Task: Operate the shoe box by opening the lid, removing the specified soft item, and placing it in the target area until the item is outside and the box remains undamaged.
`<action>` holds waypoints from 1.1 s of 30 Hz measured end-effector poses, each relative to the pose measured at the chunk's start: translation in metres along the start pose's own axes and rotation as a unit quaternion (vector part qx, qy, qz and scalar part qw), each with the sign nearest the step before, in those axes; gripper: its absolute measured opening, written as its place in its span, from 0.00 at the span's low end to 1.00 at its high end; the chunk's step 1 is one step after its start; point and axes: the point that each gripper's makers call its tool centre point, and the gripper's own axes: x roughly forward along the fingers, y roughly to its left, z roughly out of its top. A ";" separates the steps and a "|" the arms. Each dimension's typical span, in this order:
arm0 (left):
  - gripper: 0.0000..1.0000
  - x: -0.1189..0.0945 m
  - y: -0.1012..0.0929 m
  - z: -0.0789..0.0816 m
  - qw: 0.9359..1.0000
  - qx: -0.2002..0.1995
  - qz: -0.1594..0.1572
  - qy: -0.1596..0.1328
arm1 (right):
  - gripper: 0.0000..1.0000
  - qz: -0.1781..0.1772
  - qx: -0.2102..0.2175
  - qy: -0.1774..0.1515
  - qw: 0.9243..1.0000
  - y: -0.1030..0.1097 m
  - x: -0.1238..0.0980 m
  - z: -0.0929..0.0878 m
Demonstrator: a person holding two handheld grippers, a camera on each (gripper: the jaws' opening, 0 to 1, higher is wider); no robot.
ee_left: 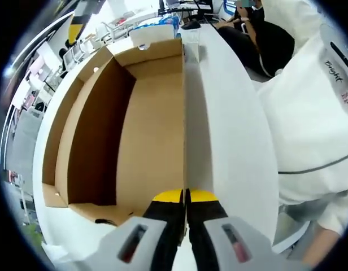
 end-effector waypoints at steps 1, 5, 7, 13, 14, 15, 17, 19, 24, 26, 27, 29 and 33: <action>0.01 0.000 -0.001 0.000 1.000 0.001 0.005 0.005 | 0.19 -0.004 -0.014 0.013 1.000 -0.002 0.004 -0.002; 0.01 -0.001 0.002 -0.001 1.000 -0.004 0.003 -0.001 | 0.19 -0.010 0.017 0.042 0.999 -0.010 0.021 -0.010; 0.01 -0.001 0.002 -0.001 1.000 -0.006 0.000 -0.005 | 0.20 -0.003 0.017 0.052 0.998 -0.011 0.030 -0.011; 0.01 -0.001 0.002 -0.001 1.000 -0.003 0.000 -0.003 | 0.22 -0.003 0.033 0.100 0.994 -0.011 0.052 -0.023; 0.01 -0.001 0.002 -0.001 1.000 -0.005 -0.001 -0.005 | 0.23 -0.006 0.033 0.103 0.994 -0.012 0.055 -0.023; 0.01 -0.002 0.003 -0.001 1.000 -0.007 -0.003 -0.007 | 0.23 -0.006 0.031 0.102 0.994 -0.010 0.057 -0.023; 0.01 -0.002 0.002 -0.001 1.000 -0.006 -0.003 -0.009 | 0.23 -0.009 0.026 0.110 0.994 -0.006 0.059 -0.025; 0.01 -0.002 0.002 -0.001 1.000 -0.005 -0.002 -0.011 | 0.23 -0.012 0.024 0.111 0.993 -0.003 0.060 -0.026; 0.01 -0.002 0.001 0.000 1.000 0.001 0.007 -0.012 | 0.21 -0.012 0.011 0.124 0.992 0.007 0.062 -0.035; 0.01 -0.002 0.001 0.000 1.000 0.005 0.014 -0.009 | 0.21 -0.016 0.012 0.131 0.991 0.007 0.063 -0.040; 0.01 -0.002 0.002 0.000 1.000 0.005 0.014 -0.008 | 0.21 -0.017 0.011 0.135 0.991 0.007 0.065 -0.042; 0.01 -0.002 0.002 0.000 1.000 0.006 0.014 -0.009 | 0.20 -0.024 0.011 0.141 0.990 0.002 0.069 -0.042; 0.01 -0.002 0.002 0.000 1.000 0.007 0.012 -0.014 | 0.19 -0.029 0.036 0.150 0.988 -0.003 0.080 -0.044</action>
